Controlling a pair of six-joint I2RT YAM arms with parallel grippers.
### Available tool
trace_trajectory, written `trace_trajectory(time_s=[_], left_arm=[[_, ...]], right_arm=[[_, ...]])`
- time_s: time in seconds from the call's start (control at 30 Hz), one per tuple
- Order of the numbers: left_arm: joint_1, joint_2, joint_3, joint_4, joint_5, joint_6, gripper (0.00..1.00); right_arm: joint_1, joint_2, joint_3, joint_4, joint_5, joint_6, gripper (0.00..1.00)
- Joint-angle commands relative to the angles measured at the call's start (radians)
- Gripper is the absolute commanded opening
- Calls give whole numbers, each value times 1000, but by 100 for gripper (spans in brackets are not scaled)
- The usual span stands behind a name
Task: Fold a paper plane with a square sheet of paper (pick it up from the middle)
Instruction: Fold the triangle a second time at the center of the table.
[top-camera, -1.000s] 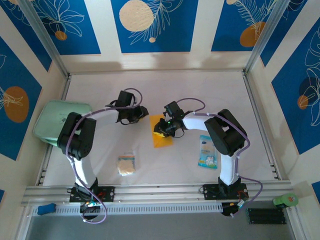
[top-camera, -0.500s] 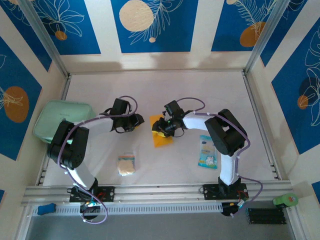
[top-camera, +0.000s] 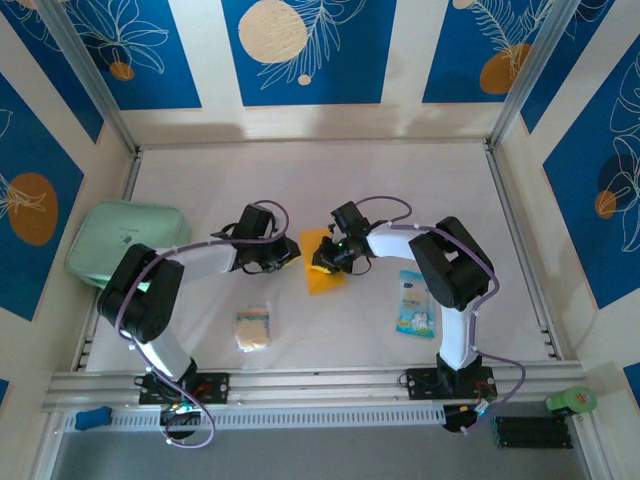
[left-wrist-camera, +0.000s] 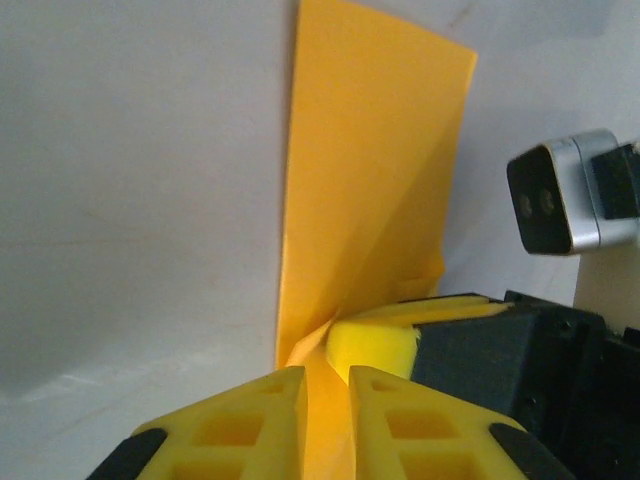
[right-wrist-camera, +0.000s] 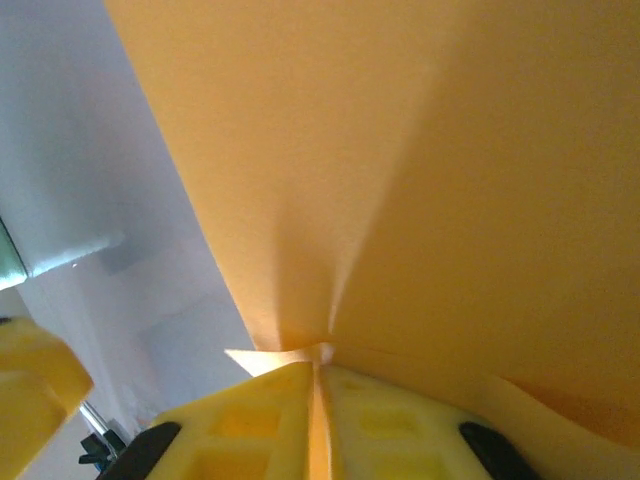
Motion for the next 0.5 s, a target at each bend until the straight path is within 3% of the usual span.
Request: trace_trajectory(time_s=[0.0, 0.47], left_arm=[[-30, 35, 19, 18, 18, -15, 16], [-94, 148, 107, -30, -43, 9, 6]], right_arm=[[-6, 51, -19, -118, 74, -9, 9], [-6, 53, -22, -120, 76, -4, 4]])
